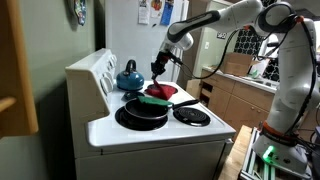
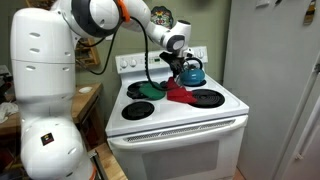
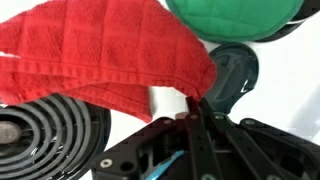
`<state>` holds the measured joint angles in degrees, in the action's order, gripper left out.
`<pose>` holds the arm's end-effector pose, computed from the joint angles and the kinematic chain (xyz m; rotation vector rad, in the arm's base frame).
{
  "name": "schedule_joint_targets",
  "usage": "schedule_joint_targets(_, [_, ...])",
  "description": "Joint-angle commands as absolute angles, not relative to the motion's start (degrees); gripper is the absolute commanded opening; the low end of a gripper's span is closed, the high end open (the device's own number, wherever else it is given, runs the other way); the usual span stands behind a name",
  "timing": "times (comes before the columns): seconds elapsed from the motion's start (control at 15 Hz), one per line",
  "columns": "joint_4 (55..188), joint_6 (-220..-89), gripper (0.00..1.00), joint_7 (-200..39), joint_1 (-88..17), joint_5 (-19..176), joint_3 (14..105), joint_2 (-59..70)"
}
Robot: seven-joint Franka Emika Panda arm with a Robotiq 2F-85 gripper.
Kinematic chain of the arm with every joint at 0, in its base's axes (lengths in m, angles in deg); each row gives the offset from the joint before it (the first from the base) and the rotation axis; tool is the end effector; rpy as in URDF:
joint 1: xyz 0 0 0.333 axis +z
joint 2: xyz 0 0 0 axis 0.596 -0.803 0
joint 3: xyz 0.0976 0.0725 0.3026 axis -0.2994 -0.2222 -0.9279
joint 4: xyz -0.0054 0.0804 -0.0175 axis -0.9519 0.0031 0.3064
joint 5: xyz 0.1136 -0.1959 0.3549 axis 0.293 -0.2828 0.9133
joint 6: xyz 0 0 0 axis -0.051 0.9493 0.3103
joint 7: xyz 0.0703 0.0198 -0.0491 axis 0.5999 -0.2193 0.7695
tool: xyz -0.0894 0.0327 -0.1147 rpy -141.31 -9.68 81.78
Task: Unfold the red cleaning cloth
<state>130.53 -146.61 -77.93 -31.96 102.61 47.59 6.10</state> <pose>0.6674 0.1646 0.3844 -2.7709 0.0280 -0.1729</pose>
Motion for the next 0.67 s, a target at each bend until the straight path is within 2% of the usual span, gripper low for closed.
schedule_joint_targets(0.0, [130.4, -145.7, 0.05, -77.5, -32.0, 103.4, 47.4, 6.5])
schedule_joint_targets(0.33, [131.2, -145.5, 0.05, -76.9, -32.3, 103.9, 47.3, 6.9])
schedule_joint_targets(0.4, [131.2, -145.5, 0.01, -76.9, -32.3, 103.9, 47.3, 6.9])
schedule_joint_targets(0.6, [134.2, -146.2, 0.01, -78.6, -31.4, 101.3, 47.6, 9.1])
